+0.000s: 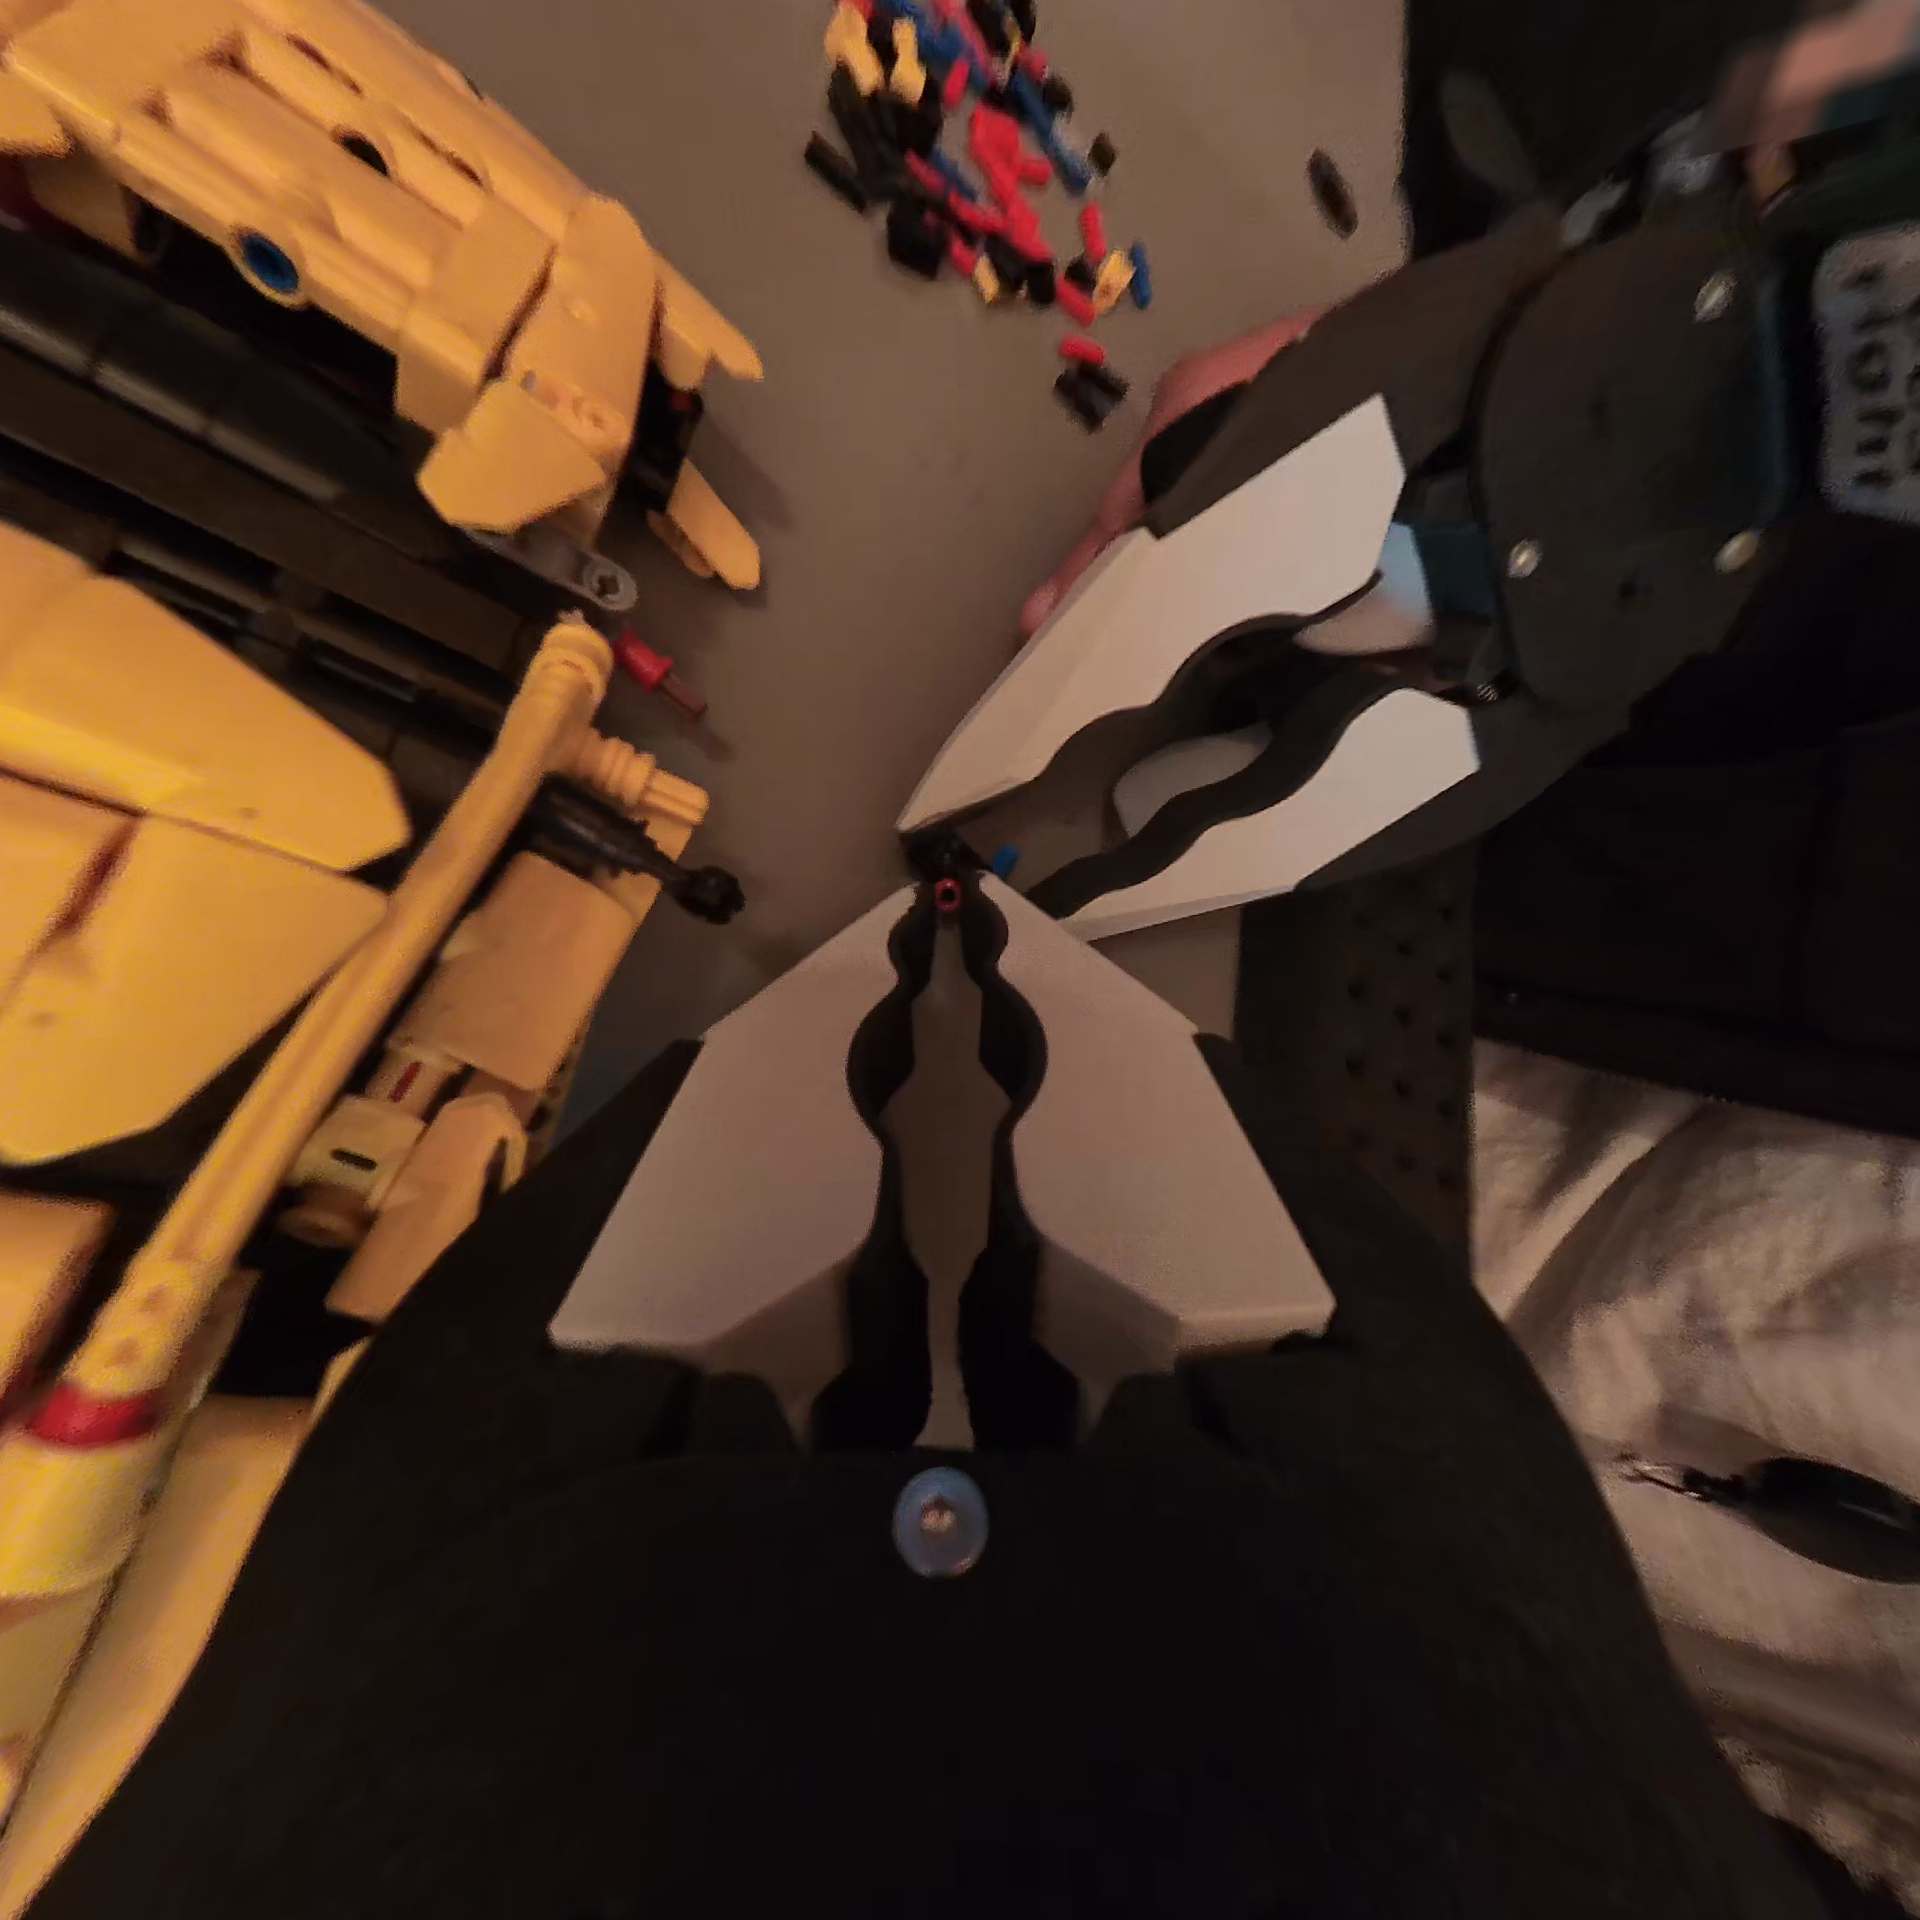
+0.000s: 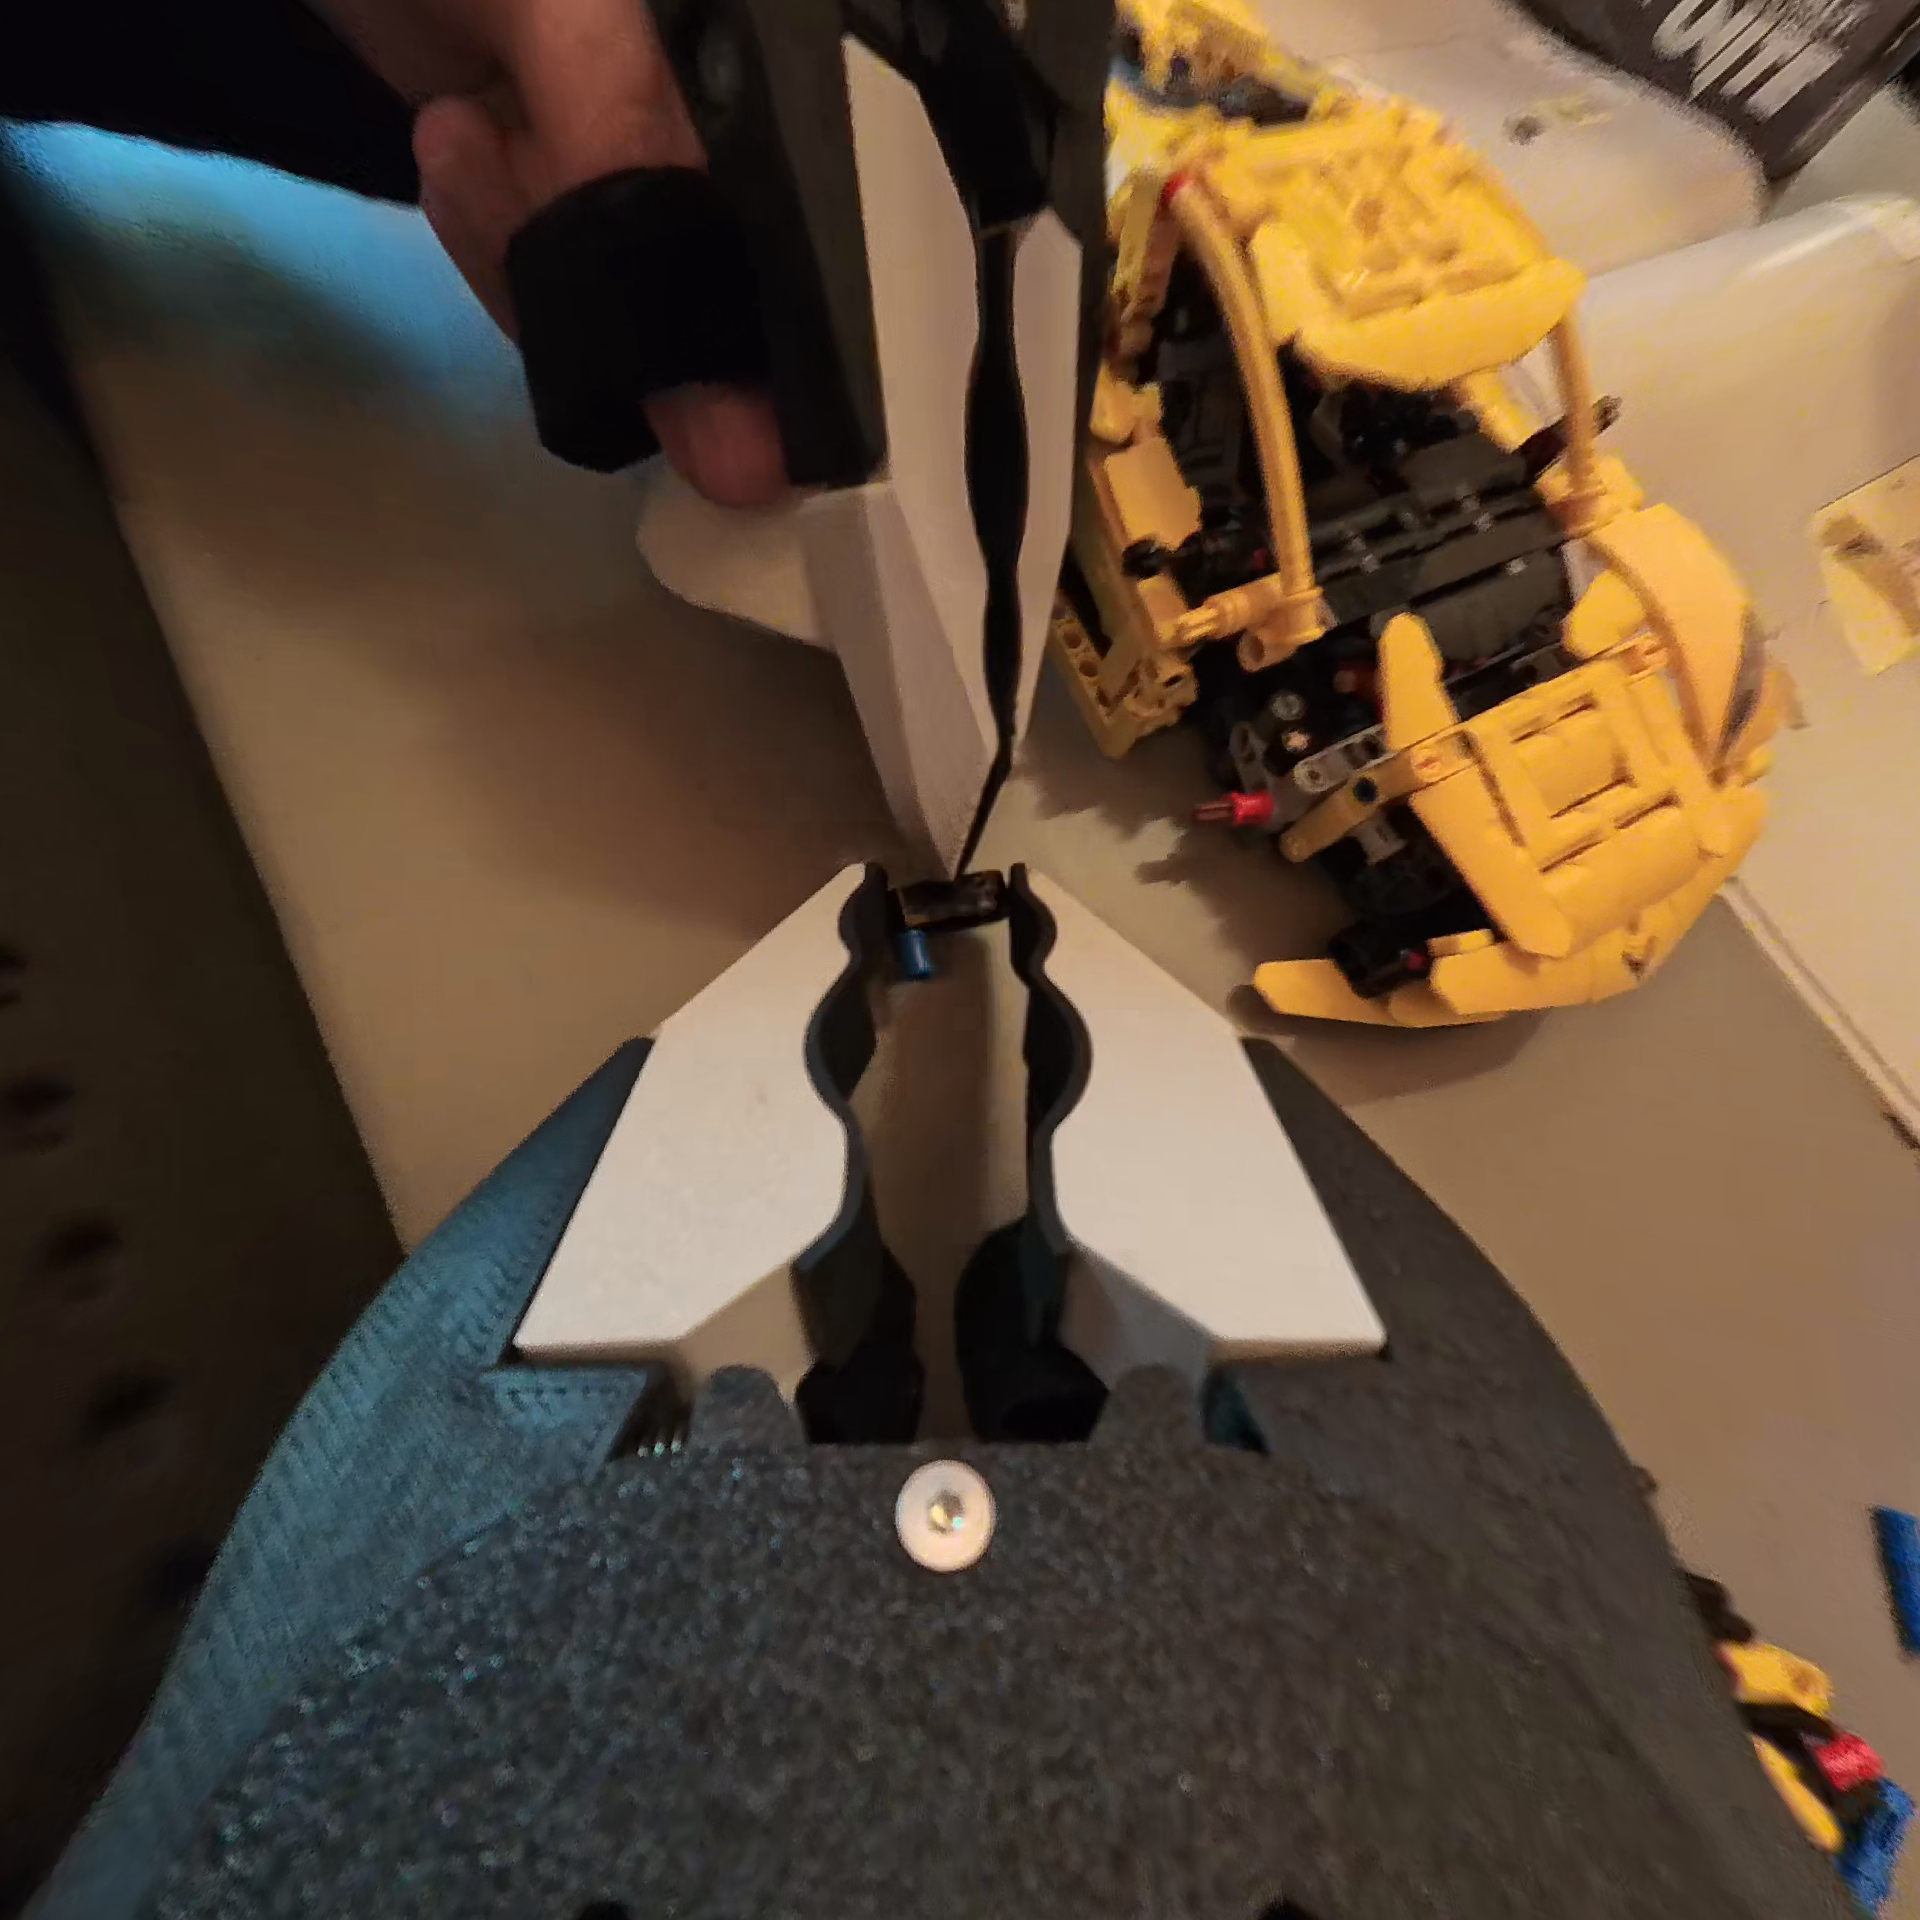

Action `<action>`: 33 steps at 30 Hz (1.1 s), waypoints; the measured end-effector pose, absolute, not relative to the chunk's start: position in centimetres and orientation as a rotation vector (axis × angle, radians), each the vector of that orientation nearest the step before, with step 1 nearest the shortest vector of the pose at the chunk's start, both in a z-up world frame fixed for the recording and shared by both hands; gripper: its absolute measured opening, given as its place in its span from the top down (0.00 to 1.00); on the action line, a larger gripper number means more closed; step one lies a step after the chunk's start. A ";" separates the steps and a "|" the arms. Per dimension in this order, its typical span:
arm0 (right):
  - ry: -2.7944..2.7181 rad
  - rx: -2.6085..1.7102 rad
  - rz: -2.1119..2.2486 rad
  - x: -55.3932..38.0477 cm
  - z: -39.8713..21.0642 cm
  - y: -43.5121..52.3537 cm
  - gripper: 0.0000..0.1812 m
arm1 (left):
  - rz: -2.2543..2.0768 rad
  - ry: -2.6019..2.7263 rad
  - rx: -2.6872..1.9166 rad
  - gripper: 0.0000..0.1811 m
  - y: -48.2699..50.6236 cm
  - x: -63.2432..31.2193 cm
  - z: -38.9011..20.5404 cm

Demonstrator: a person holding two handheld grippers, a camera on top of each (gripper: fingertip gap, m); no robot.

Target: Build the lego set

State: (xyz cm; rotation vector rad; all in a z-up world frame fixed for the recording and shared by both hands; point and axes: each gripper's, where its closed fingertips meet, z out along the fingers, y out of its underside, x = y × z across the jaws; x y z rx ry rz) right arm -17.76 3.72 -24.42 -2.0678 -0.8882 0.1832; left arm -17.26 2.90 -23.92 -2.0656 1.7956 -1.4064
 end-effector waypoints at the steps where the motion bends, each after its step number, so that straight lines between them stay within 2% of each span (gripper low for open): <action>1: -0.867 -2.025 0.177 -17.7 -23.5 3.8 0.88 | -1.485 1.754 -2.057 0.98 2.9 -17.1 -23.1; 6: -0.679 -1.769 0.245 -17.1 -17.2 3.6 0.88 | -1.912 1.532 -1.868 0.98 2.8 -16.5 -17.1; 7: -0.676 -1.739 0.221 -17.1 -16.7 3.6 0.97 | -1.915 1.521 -1.851 0.98 2.7 -16.3 -16.9; 11: -0.625 -1.682 0.205 -17.0 -15.4 3.6 0.97 | -2.101 1.408 -1.810 0.98 2.7 -16.1 -15.4; 16: -0.537 -1.898 0.321 -14.4 -17.9 3.3 1.00 | -1.893 1.557 -1.742 0.98 3.1 -16.6 -16.4; 18: -0.565 -2.060 0.522 -14.2 -19.4 1.3 0.89 | -1.814 1.620 -1.712 0.98 3.1 -16.9 -16.7; 20: -0.693 -2.204 0.734 -15.3 -20.9 -2.3 0.90 | -1.718 1.722 -1.694 0.98 2.7 -17.5 -17.5; 22: -0.781 -2.289 0.664 -14.9 -22.1 -3.9 0.96 | -1.571 1.894 -1.670 0.98 1.7 -18.7 -19.0; 23: -0.823 -2.311 0.654 -15.0 -22.5 -4.5 0.96 | -1.477 1.978 -1.650 0.98 1.2 -19.5 -20.0; 26: -0.875 -2.387 0.692 -16.1 -23.2 -5.4 0.90 | -1.411 2.059 -1.665 0.98 -0.6 -21.3 -21.9; 29: -1.032 -2.294 0.582 -17.1 -23.7 -5.1 0.90 | -1.451 1.975 -1.644 0.98 -1.2 -22.5 -21.7; 33: -1.190 -2.255 0.547 -17.6 -25.2 -5.0 0.90 | -1.283 1.996 -1.511 0.97 -1.1 -23.8 -22.7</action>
